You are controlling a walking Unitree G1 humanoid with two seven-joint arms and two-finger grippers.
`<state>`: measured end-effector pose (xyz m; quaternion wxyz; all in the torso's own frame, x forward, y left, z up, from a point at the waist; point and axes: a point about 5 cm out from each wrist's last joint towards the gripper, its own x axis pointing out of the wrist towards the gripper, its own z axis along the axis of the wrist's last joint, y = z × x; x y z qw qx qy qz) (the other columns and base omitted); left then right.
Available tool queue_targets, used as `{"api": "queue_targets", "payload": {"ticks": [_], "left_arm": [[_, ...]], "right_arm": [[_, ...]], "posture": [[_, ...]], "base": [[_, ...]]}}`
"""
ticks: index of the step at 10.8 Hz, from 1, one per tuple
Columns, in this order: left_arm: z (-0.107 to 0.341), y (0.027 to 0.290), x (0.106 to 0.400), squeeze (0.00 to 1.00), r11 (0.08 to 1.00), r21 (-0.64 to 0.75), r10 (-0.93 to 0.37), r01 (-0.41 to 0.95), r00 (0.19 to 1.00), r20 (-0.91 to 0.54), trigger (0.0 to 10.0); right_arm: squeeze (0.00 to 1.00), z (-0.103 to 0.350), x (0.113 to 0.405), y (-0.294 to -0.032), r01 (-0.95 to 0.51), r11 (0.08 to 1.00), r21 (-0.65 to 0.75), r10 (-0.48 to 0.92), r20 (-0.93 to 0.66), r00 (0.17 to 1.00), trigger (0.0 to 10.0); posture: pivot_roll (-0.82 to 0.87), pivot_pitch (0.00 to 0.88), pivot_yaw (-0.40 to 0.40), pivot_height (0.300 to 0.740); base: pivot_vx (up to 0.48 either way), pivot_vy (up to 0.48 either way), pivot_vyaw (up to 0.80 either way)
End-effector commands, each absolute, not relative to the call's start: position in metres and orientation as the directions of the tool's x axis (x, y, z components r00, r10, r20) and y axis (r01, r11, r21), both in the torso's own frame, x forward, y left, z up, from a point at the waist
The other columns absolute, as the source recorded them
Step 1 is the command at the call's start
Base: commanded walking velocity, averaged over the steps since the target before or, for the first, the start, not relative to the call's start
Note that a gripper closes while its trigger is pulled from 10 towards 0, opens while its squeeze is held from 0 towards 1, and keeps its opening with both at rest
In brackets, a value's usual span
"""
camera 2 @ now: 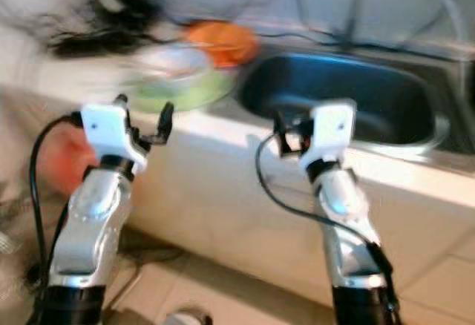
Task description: Kitchen organization
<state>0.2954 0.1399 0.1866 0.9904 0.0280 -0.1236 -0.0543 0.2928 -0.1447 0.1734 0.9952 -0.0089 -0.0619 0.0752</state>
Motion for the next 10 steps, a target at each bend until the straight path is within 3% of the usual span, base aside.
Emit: {"api": "queue_targets", "payload": {"ticks": [1,5,7,8,10], "left_arm": [[0.189,0.146,0.300,0.00,0.997,0.044,-0.078,0.070,0.969,0.233,10.0],[0.189,0.144,0.299,0.00,0.997,0.037,-0.081,0.074,0.969,0.231,10.0],[0.192,0.145,0.299,0.00,0.997,0.045,-0.072,0.063,0.966,0.249,10.0],[0.194,0.146,0.299,0.00,0.997,0.058,-0.058,0.045,0.963,0.263,10.0],[0.197,0.166,0.301,0.00,0.994,0.056,0.072,-0.091,0.960,0.271,10.0]], "right_arm": [[0.00,0.178,0.294,-0.143,-0.148,0.989,-0.028,0.150,0.141,0.978,10.0],[0.00,0.178,0.293,-0.143,-0.136,0.991,-0.018,0.137,0.141,0.980,10.0],[0.00,0.180,0.294,-0.145,-0.131,0.991,-0.009,0.131,0.151,0.980,10.0],[0.00,0.181,0.294,-0.145,-0.129,0.992,-0.009,0.128,0.155,0.979,10.0],[0.00,0.180,0.294,-0.145,-0.124,0.992,-0.017,0.126,0.156,0.980,10.0]], "posture": [[0.11,0.011,0.020,0.740],[0.10,0.014,0.022,0.740],[0.10,0.015,0.021,0.740],[0.10,0.015,0.021,0.740],[0.10,0.014,0.022,0.740]], "base": [[0.000,0.000,0.00],[0.000,0.000,0.00],[0.000,0.000,-0.80],[0.000,0.000,0.00],[0.000,0.000,0.00]]}}
